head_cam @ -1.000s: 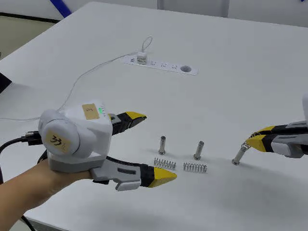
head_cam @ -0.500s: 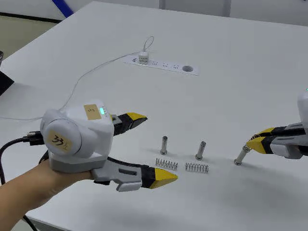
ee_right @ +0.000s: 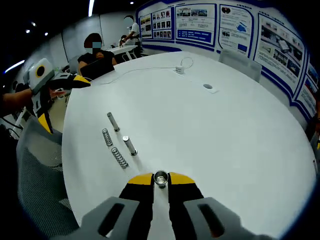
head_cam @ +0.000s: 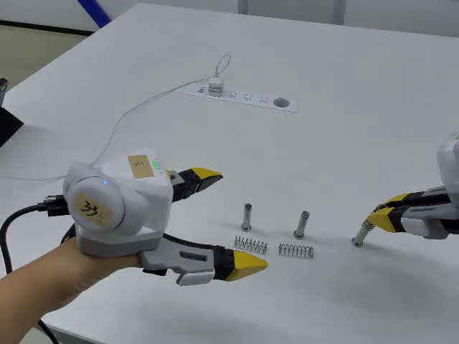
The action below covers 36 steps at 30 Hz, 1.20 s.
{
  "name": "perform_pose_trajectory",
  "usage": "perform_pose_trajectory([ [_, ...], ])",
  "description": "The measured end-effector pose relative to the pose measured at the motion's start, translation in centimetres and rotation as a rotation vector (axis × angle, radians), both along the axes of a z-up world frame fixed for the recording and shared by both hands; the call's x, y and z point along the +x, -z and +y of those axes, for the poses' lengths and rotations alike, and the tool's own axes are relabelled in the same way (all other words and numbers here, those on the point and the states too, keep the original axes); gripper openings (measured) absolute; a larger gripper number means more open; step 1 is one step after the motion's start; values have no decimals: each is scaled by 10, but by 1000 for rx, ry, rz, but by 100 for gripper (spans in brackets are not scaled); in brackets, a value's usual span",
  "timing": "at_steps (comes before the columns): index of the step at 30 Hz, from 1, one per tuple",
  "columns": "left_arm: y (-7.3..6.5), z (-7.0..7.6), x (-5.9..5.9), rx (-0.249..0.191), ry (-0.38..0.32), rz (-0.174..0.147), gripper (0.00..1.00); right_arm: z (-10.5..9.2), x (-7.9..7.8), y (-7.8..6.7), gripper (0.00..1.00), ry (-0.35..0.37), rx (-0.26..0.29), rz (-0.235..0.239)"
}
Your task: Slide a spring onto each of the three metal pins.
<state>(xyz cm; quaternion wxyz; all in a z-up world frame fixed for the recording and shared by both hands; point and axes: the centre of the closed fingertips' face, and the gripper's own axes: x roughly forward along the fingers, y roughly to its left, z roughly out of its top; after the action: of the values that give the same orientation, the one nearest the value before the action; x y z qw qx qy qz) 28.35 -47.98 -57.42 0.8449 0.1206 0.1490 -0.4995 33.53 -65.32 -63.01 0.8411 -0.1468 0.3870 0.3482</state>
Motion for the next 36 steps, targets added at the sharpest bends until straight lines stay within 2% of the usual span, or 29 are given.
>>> perform_pose_trajectory([
  [36,0,5,-2,-3,-3,17,83,2,-1,31,11,-31,-55,25],
])
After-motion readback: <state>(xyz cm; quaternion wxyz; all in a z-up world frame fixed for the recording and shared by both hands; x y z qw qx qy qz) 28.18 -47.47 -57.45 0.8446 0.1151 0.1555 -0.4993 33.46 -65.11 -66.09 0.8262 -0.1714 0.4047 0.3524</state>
